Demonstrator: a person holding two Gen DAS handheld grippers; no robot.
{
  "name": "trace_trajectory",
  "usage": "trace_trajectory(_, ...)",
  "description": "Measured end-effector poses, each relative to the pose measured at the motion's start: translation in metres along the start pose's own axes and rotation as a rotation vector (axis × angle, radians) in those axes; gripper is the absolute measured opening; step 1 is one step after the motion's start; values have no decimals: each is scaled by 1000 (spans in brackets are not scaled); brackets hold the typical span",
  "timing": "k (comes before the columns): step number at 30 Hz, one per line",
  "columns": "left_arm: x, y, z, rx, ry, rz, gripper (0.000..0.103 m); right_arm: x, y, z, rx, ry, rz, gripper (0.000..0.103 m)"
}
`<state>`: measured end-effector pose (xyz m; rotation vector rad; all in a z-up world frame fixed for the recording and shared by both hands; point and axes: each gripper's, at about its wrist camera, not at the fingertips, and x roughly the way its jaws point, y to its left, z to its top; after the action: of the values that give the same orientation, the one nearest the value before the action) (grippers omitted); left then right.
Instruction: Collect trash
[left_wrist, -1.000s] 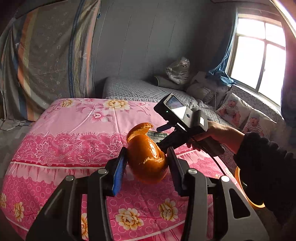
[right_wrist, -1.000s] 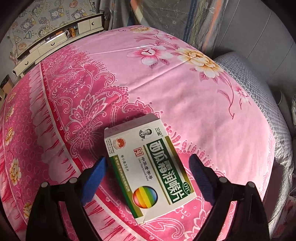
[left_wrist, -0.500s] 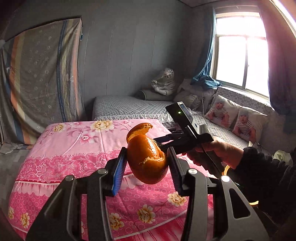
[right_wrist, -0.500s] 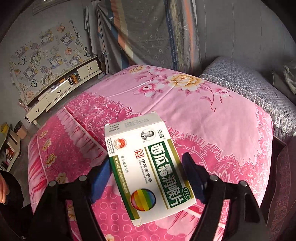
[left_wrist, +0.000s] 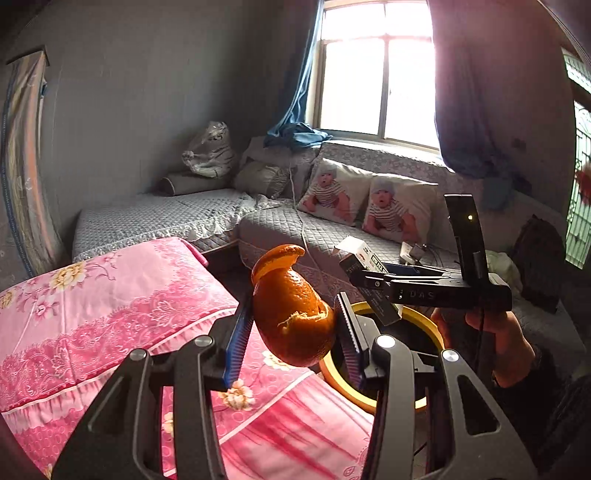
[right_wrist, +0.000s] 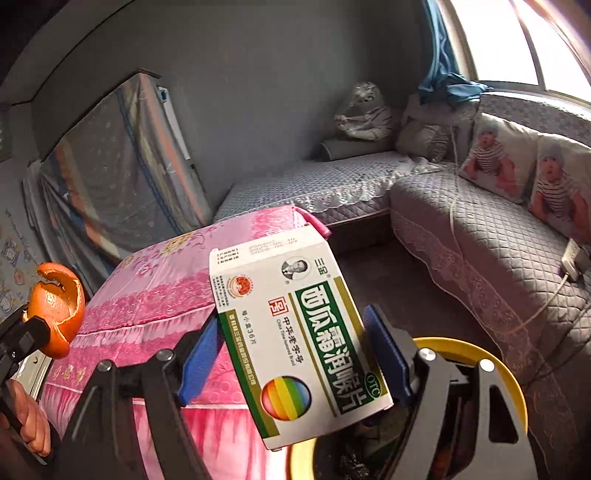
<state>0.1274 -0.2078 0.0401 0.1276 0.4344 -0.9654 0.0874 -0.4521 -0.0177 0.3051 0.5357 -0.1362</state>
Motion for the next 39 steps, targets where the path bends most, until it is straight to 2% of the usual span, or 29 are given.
trace_trajectory(6, 77, -45, 1, -1, 112, -147, 43, -32, -65, -36, 154, 17, -109, 73)
trace_trajectory(10, 116, -56, -2, -38, 173, -174, 46, -29, -95, -47, 224, 20, -134, 75)
trace_trajectory(11, 121, -55, -3, -60, 178, -173, 55, -28, -100, -48, 230, 25, -143, 76)
trace_trajectory(12, 123, -52, -3, -83, 175, -166, 71, -26, -105, -49, 241, 27, -166, 81)
trace_trajectory(15, 111, -41, -1, -121, 122, -139, 93, -29, -119, -49, 292, 11, -216, 84)
trace_trajectory(17, 96, -35, 2, -118, 74, -93, 95, -34, -127, -48, 314, -5, -246, 87)
trace_trajectory(19, 80, -25, 6, -105, 39, -28, 95, -40, -128, -48, 327, -29, -270, 95)
trace_trajectory(20, 71, -22, 6, -95, 23, 12, 95, -42, -126, -48, 328, -38, -269, 95)
trace_trajectory(23, 45, -9, 6, -68, -17, 163, 95, -41, -105, -44, 264, -43, -273, 95)
trace_trajectory(26, 11, 9, 1, -63, -71, 230, 95, -42, -66, -39, 167, -94, -254, 95)
trace_trajectory(30, -34, 35, -8, -95, -102, 390, 95, -36, -8, -37, 63, -136, -152, 95)
trace_trajectory(34, -84, 54, -19, -127, -146, 519, 95, -31, 56, -42, -27, -153, -19, 95)
trace_trajectory(37, -121, 59, -29, -141, -182, 657, 95, -35, 101, -46, -86, -186, 31, 95)
trace_trajectory(39, -147, 60, -36, -152, -217, 721, 95, -40, 130, -50, -125, -204, 53, 95)
